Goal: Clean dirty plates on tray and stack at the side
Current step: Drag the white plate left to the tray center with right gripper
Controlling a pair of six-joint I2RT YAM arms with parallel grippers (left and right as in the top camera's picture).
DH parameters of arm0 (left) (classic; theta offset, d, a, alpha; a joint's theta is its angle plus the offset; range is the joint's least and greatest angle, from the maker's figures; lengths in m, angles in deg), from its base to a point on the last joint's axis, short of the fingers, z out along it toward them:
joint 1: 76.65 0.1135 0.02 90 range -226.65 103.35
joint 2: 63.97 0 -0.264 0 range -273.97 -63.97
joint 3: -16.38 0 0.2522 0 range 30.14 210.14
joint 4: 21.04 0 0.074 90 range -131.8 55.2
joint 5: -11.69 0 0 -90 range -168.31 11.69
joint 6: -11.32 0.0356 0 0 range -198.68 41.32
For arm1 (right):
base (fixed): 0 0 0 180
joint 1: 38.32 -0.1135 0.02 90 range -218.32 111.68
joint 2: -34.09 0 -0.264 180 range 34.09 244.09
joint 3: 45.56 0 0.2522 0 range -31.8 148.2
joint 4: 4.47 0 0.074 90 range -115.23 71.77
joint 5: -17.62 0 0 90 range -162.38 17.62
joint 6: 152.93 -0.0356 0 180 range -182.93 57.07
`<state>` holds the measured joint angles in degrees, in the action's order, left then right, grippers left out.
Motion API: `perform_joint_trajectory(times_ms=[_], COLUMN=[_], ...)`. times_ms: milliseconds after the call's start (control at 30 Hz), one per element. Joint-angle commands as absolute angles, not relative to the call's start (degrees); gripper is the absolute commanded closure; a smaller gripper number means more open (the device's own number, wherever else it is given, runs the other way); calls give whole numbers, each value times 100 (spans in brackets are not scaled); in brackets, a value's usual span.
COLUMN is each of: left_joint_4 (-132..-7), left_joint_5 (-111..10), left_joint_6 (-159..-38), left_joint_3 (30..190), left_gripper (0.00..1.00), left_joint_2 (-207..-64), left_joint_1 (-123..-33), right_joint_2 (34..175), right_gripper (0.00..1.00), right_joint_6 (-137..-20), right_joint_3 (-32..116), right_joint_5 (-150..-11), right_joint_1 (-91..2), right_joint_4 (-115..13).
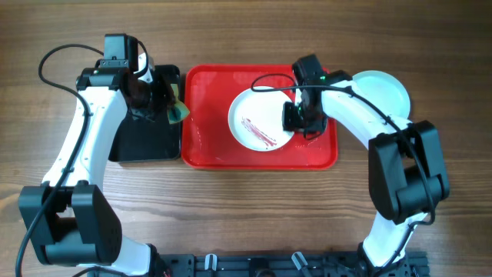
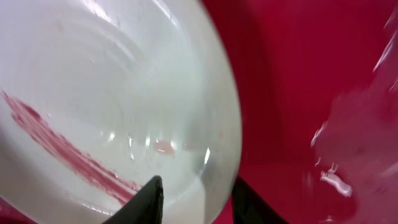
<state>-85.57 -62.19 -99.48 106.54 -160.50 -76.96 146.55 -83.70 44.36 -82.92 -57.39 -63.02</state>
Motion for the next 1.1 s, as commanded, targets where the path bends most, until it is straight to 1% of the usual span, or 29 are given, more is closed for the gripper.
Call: perform_joint_trajectory(times_ms=[0, 33, 100, 167, 333, 400, 533, 633, 700, 1000, 1067], left_joint_4=[-8528, -8526, -8526, -8526, -8528, -8528, -8520, -8522, -8524, -8524, -8524], left_joint_5=[-6256, -6256, -6254, -6254, -6254, -6254, -6256, -6254, -6254, -6254, -6254], left_joint_6=[-9858, -9858, -9858, -9858, -9858, -9858, -9858, -9858, -9858, -9858, -9858], left_joint_3=[10698, 10698, 10698, 10698, 10698, 10698, 10698, 10698, 10698, 10698, 10698], left_gripper=[96, 96, 96, 96, 96, 96, 96, 96, 96, 96, 96], left_joint_2=[-16035, -16035, -16035, -16035, -16035, -16035, -16035, -16035, -16035, -16035, -16035], left_joint_1=[-7716, -7716, -7718, -7718, -7716, -7716, -7718, -7716, -7716, -7718, -7716], right_joint_2=[14456, 14463, 14489, 14535, 14762, 14828, 14911, 14939, 14939, 15254, 15335], right_gripper=[54, 53, 48, 46, 45, 47, 53, 55, 59, 60, 62], right_joint_6=[-6908, -6637, -6119, -5837, -5627, -5544, -5380, -5371, -5363, -5240, -5242], right_joint_3=[4668, 4655, 4650, 4650, 4650, 4650, 4650, 4650, 4650, 4648, 4648], right_joint_5=[-7289, -7182, -7173, -7175, -7237, -7243, -7580, -7643, -7648, -7674, -7672], right_joint_1=[-5707, -5707, -5704, -5702, -5702, -5700, -5700, -5700, -5700, -5700, -5700], right_joint_4=[-5714, -5476, -5069, -4702, -4241, -4243, -4285, -4267, -4272, -4390, -4416])
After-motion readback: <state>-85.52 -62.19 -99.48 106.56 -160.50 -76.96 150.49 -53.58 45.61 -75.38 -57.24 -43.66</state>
